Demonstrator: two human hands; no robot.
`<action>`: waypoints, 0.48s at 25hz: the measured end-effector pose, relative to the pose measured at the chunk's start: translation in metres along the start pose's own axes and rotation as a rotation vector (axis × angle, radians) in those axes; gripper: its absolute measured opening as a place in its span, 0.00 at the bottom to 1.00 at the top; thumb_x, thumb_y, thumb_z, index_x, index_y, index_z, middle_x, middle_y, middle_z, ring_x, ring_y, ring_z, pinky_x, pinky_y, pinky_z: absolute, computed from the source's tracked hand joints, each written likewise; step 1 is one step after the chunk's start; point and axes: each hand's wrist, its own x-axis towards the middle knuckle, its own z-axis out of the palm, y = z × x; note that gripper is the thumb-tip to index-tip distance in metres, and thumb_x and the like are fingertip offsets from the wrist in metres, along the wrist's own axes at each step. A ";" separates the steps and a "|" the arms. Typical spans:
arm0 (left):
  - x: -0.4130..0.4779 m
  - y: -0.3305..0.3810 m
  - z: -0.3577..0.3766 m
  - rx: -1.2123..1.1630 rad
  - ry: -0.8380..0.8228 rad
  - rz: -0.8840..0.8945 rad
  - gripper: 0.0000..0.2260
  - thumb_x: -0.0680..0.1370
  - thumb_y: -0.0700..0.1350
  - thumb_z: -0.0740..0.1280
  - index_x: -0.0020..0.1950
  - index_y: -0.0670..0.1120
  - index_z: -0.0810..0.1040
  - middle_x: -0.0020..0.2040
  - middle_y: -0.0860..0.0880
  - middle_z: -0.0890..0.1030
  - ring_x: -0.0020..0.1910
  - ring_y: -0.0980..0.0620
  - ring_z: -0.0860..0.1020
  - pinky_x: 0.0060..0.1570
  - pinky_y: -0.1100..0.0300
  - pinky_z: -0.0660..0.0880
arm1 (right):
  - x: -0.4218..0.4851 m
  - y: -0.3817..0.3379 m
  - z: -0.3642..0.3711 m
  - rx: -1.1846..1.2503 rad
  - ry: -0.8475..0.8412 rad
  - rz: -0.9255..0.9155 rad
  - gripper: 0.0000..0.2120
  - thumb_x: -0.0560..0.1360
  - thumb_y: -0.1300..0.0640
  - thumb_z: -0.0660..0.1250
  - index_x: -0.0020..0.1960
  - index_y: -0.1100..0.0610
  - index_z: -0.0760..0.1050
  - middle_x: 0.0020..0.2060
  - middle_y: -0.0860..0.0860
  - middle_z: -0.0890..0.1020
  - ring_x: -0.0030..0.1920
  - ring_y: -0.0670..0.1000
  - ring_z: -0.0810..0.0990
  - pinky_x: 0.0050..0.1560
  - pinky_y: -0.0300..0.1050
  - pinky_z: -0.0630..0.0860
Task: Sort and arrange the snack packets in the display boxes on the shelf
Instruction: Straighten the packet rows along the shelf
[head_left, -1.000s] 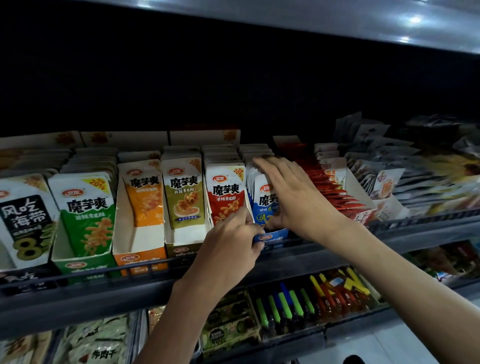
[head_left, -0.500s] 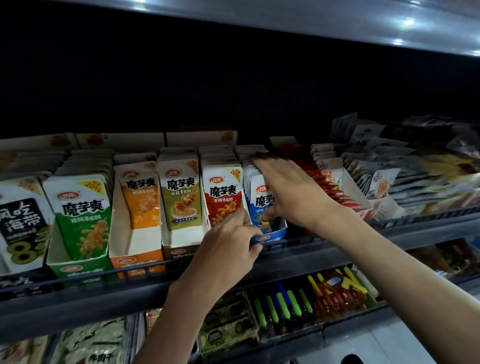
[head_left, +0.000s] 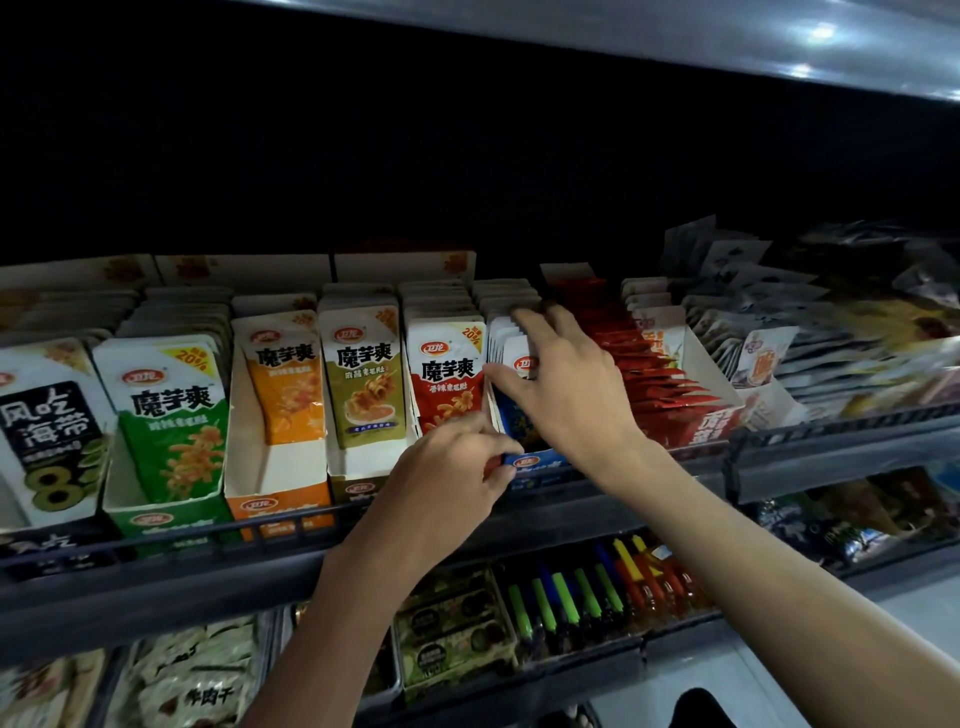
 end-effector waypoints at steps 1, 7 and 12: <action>0.000 0.000 0.000 -0.002 -0.010 -0.009 0.11 0.79 0.46 0.66 0.60 0.51 0.81 0.53 0.54 0.77 0.55 0.56 0.73 0.55 0.60 0.71 | 0.000 -0.001 0.002 -0.017 0.028 0.005 0.29 0.76 0.40 0.66 0.73 0.51 0.67 0.71 0.55 0.69 0.64 0.60 0.75 0.57 0.54 0.76; 0.000 0.000 -0.002 -0.006 -0.031 -0.031 0.11 0.79 0.47 0.66 0.61 0.51 0.81 0.54 0.54 0.77 0.55 0.56 0.73 0.55 0.59 0.71 | 0.001 -0.003 0.008 0.037 0.084 0.035 0.28 0.74 0.43 0.68 0.71 0.51 0.69 0.68 0.53 0.71 0.58 0.58 0.78 0.52 0.53 0.78; -0.002 0.000 -0.003 -0.016 -0.040 -0.039 0.12 0.79 0.47 0.66 0.62 0.52 0.80 0.55 0.56 0.77 0.55 0.57 0.73 0.55 0.61 0.71 | -0.005 0.002 0.012 0.113 0.044 0.029 0.32 0.74 0.40 0.69 0.74 0.49 0.64 0.73 0.53 0.65 0.63 0.57 0.75 0.59 0.55 0.76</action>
